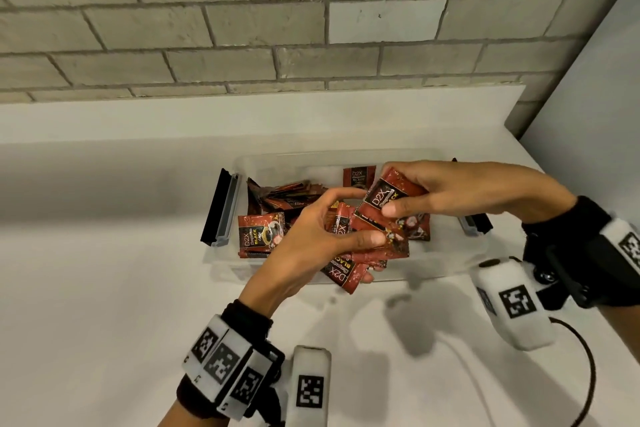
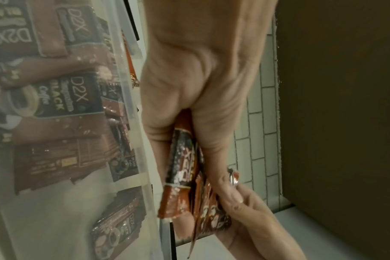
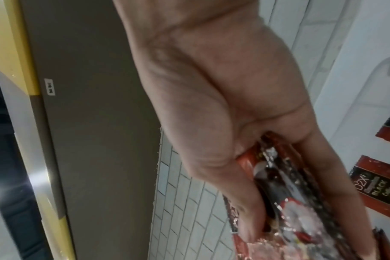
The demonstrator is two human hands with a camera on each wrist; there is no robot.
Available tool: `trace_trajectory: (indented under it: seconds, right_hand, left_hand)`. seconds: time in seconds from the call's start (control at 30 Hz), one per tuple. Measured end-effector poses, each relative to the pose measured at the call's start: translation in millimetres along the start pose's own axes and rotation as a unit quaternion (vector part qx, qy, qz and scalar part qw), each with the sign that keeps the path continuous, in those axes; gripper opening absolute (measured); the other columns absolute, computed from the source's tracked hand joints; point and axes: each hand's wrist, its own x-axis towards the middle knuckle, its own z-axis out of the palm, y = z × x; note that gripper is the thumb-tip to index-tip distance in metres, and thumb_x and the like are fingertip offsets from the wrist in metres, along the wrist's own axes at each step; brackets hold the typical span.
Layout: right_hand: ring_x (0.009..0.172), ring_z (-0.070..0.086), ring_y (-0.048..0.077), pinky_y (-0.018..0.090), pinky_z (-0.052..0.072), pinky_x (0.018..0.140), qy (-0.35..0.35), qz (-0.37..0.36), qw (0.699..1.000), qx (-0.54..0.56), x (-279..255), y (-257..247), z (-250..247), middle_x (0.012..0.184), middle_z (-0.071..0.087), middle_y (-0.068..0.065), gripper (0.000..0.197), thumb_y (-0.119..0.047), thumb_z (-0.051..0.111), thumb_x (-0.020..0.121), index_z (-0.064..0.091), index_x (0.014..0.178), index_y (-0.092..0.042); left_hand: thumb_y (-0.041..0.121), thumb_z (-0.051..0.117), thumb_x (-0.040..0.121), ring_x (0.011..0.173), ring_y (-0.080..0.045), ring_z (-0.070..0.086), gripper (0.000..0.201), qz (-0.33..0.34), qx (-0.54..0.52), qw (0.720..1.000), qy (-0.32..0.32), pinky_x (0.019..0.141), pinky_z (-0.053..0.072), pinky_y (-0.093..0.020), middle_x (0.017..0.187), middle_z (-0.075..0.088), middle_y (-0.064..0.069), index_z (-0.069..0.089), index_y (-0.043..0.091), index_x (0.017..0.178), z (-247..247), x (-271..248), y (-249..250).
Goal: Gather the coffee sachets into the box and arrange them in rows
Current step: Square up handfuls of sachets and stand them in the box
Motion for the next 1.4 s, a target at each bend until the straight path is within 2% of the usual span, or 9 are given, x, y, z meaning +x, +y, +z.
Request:
trace_trajectory:
  seconds: [0.17, 0.3, 0.47, 0.63, 0.77, 0.93, 1.13, 1.27, 1.4]
  right_hand:
    - [0.096, 0.066, 0.011, 0.026, 0.054, 0.083, 0.046, 0.006, 0.999, -0.004, -1, 12, -3, 0.103, 0.069, -0.001, 0.036, -0.036, 0.06, 0.078, 0.053, 0.108, -0.017]
    - [0.094, 0.068, 0.005, 0.016, 0.052, 0.075, 0.088, 0.01, 0.994, 0.062, -9, 22, -7, 0.102, 0.072, -0.005, 0.032, -0.029, 0.06, 0.079, 0.056, 0.109, -0.019]
    - [0.098, 0.068, 0.01, 0.018, 0.053, 0.081, 0.138, 0.005, 0.978, 0.159, -19, 34, -7, 0.105, 0.073, -0.002, 0.033, -0.02, 0.059, 0.081, 0.061, 0.114, -0.014]
    - [0.093, 0.069, 0.013, 0.018, 0.053, 0.074, 0.129, 0.003, 0.963, 0.236, -21, 33, -5, 0.099, 0.074, 0.004, 0.04, -0.024, 0.064, 0.073, 0.064, 0.109, -0.008]
    - [0.097, 0.068, 0.015, 0.02, 0.054, 0.079, 0.108, 0.012, 0.966, 0.233, -17, 30, -8, 0.104, 0.073, 0.004, 0.04, -0.024, 0.064, 0.074, 0.062, 0.111, -0.009]
    - [0.101, 0.067, 0.016, 0.023, 0.054, 0.086, 0.078, 0.038, 0.976, 0.199, -12, 29, -10, 0.107, 0.072, 0.004, 0.032, -0.018, 0.06, 0.08, 0.062, 0.111, -0.012]
    - [0.101, 0.067, 0.015, 0.02, 0.052, 0.079, 0.047, 0.044, 0.985, 0.16, -7, 24, -2, 0.11, 0.07, 0.004, 0.038, -0.02, 0.06, 0.083, 0.056, 0.119, -0.011]
    - [0.103, 0.066, 0.02, 0.025, 0.054, 0.082, 0.072, 0.037, 0.982, 0.173, -4, 25, -1, 0.112, 0.069, 0.009, 0.043, -0.019, 0.063, 0.08, 0.054, 0.121, -0.009]
    - [0.101, 0.067, 0.019, 0.027, 0.055, 0.087, 0.126, 0.035, 0.958, 0.254, -7, 31, -2, 0.111, 0.07, 0.008, 0.046, -0.019, 0.063, 0.076, 0.057, 0.12, -0.01]
  left_hand:
    - [0.012, 0.054, 0.093, 0.094, -0.038, 0.068, 0.027, -0.022, -0.089, 0.996, -0.006, 0.069, 0.056, -0.059, 0.117, 0.065, -0.017, 0.057, 0.013, 0.119, -5, -2, 0]
    - [-0.011, 0.043, 0.088, 0.104, -0.041, 0.063, 0.044, -0.011, -0.157, 0.987, -0.022, 0.083, 0.047, -0.067, 0.119, 0.062, -0.019, 0.055, 0.012, 0.124, -12, -2, -3]
    - [-0.013, 0.052, 0.082, 0.1, -0.047, 0.064, 0.051, 0.009, -0.166, 0.986, -0.02, 0.078, 0.053, -0.06, 0.125, 0.058, -0.024, 0.053, 0.012, 0.126, -16, -1, 0]
    - [-0.01, 0.058, 0.081, 0.089, -0.046, 0.067, 0.057, -0.009, -0.099, 0.994, -0.054, 0.067, 0.058, -0.053, 0.119, 0.064, -0.019, 0.049, 0.019, 0.13, -14, -3, 4]
    - [-0.009, 0.063, 0.079, 0.077, -0.044, 0.069, 0.055, -0.012, -0.057, 0.997, -0.046, 0.06, 0.059, -0.049, 0.115, 0.064, -0.023, 0.048, 0.017, 0.126, -14, -2, 7]
    - [-0.007, 0.067, 0.079, 0.073, -0.043, 0.069, 0.043, -0.02, 0.006, 0.999, -0.048, 0.056, 0.059, -0.047, 0.1, 0.071, -0.012, 0.053, 0.012, 0.116, -20, -4, 10]
    - [-0.003, 0.07, 0.075, 0.067, -0.04, 0.069, 0.04, -0.029, 0.035, 0.997, -0.065, 0.052, 0.058, -0.04, 0.108, 0.068, -0.018, 0.058, 0.014, 0.109, -20, 1, 16]
    - [0.001, 0.065, 0.081, 0.074, -0.038, 0.07, 0.038, -0.023, -0.004, 0.999, -0.048, 0.058, 0.06, -0.043, 0.103, 0.071, -0.015, 0.055, 0.013, 0.115, -18, 7, 13]
    - [-0.005, 0.051, 0.09, 0.091, -0.043, 0.068, 0.04, -0.008, -0.083, 0.997, -0.009, 0.078, 0.056, -0.053, 0.104, 0.07, -0.014, 0.051, 0.015, 0.124, -19, 8, 8]
